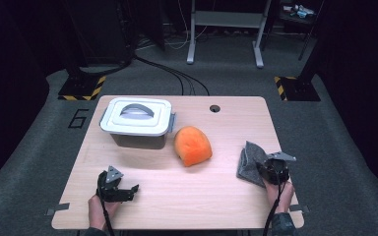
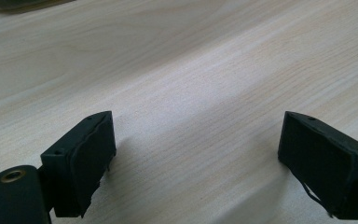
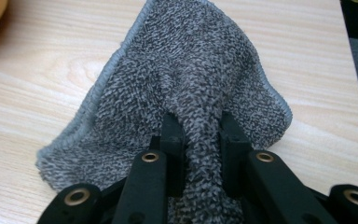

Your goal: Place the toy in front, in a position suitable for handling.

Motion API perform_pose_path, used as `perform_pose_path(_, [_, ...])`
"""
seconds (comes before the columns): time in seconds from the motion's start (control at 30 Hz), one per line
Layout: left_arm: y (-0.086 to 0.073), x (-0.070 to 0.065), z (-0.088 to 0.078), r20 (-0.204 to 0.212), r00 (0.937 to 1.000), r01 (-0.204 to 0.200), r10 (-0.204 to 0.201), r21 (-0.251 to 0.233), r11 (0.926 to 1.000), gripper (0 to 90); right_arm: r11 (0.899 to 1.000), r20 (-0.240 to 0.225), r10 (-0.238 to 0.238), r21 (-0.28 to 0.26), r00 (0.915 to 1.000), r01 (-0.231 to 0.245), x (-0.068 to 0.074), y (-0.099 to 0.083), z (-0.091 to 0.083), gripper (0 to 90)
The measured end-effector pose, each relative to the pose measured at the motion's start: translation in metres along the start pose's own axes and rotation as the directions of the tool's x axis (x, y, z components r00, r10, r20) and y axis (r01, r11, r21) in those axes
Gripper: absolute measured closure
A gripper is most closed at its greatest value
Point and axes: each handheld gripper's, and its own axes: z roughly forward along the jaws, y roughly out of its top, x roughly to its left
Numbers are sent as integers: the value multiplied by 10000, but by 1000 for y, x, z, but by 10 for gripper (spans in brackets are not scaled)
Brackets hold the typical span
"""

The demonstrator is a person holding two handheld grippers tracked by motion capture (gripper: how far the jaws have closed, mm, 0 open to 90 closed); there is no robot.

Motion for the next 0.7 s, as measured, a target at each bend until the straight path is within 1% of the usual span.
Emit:
perform_pose_path(0.1, [0, 0, 0, 0, 10000, -2, 2, -1, 10000, 108, 9999, 4, -55, 123, 10000, 55, 0, -3, 3, 755])
perform_pose_path(0.13, [0, 0, 0, 3, 10000, 3, -3, -1, 10000, 108, 10000, -4, 37, 75, 10000, -37, 0, -3, 4, 755])
perform_pose_path(0.17, [0, 0, 0, 2, 10000, -5, 5, 3, 10000, 108, 9999, 18, 48, 145, 10000, -48, 0, -4, 4, 755])
perform_pose_path(0.2, [0, 0, 0, 0, 10000, -3, 3, 0, 10000, 108, 9999, -3, -19, 99, 10000, 19, -1, -5, 5, 753])
perform_pose_path(0.27, [0, 0, 0, 0, 10000, -1, 1, -1, 10000, 108, 9999, 10, 2, 101, 10000, -2, 0, -5, 5, 750])
perform_pose_path(0.43, [0, 0, 0, 2, 10000, -2, 2, -2, 10000, 108, 9999, -16, 77, 141, 10000, -77, -1, -7, 8, 719])
perform_pose_path(0.47, [0, 0, 0, -4, 10000, -10, 10, 2, 10000, 108, 9997, -8, 168, 149, 9999, -168, 0, -6, 8, 693])
perform_pose_path(0.5, [0, 0, 0, -3, 10000, -8, 8, 2, 10000, 109, 9999, -33, 101, 114, 9999, -101, -1, -6, 8, 646])
perform_pose_path(0.57, [0, 0, 0, -11, 10000, -17, 17, 1, 10000, 108, 9997, -55, 32, 227, 10000, -30, -2, -5, 7, 502])
perform_pose_path(0.6, [0, 0, 0, -28, 10000, -39, 39, 3, 10000, 108, 9998, -16, 96, 166, 10000, -96, -1, -5, 5, 429])
perform_pose_path(0.7, [0, 0, 0, -40, 10000, -29, 29, 14, 10000, 109, 9999, -116, 133, -86, 9998, -134, 0, -4, -3, 269])
